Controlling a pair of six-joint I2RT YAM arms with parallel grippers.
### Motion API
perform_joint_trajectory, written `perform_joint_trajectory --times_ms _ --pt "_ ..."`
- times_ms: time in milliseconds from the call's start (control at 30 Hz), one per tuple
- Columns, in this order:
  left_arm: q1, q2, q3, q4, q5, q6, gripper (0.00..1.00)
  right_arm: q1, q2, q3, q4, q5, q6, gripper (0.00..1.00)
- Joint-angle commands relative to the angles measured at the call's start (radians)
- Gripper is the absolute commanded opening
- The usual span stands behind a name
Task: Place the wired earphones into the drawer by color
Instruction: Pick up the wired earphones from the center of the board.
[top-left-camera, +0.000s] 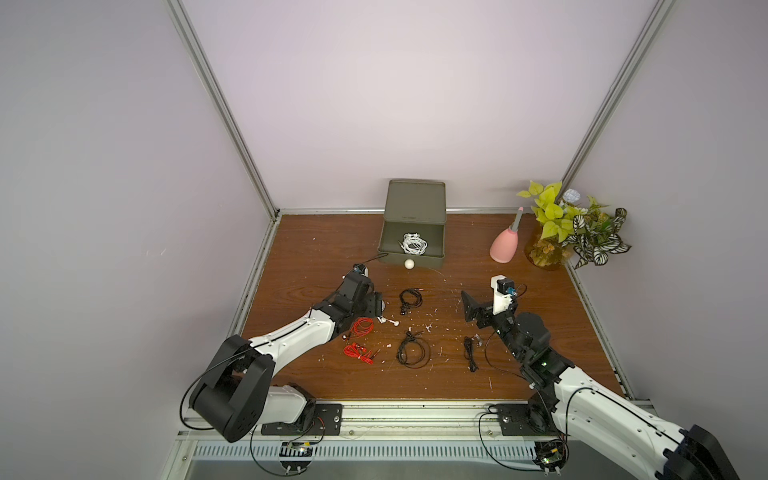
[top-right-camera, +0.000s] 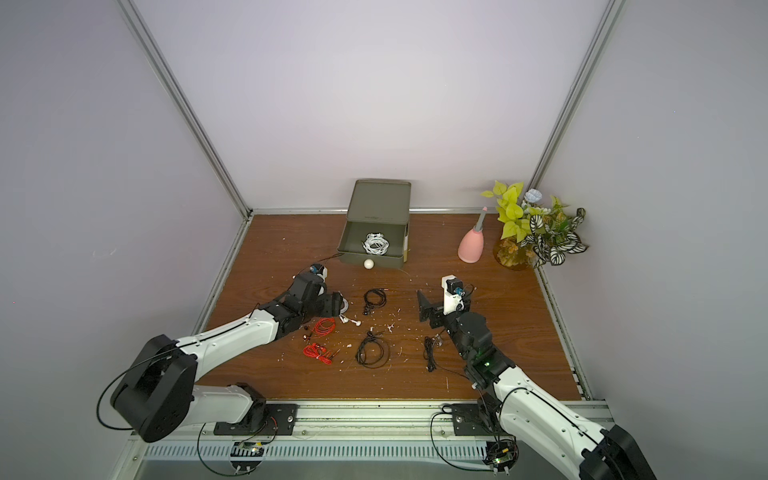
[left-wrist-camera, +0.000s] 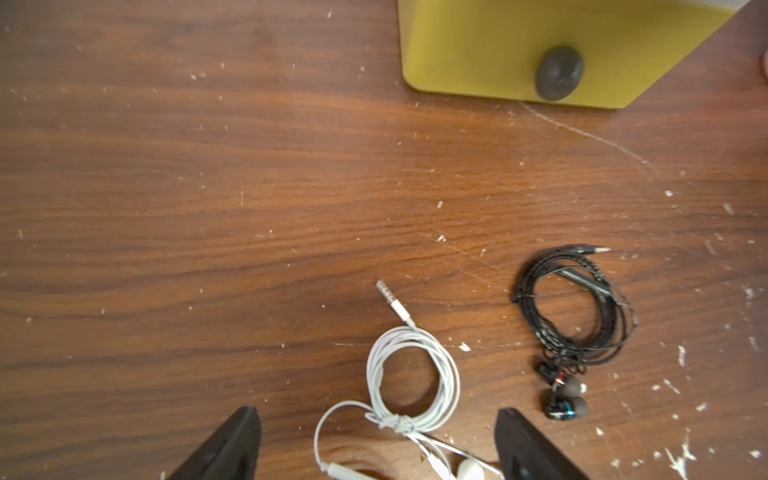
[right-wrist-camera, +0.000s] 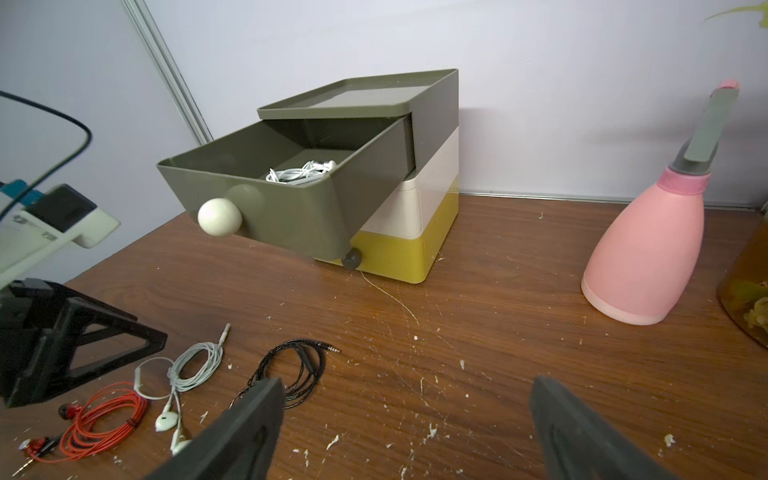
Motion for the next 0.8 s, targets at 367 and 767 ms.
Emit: perform_joint_trajectory --times_ms 367,767 --pt "0.030 0.127 0.039 0.004 0.069 0.036 0.61 -0.003 -0.011 0.000 0.052 -0.016 -0.001 0.99" --pt "0.038 0.171 0.046 0.027 0.061 0.051 0.48 -0.003 -0.012 -0.001 0.057 -0.020 -0.001 0.99"
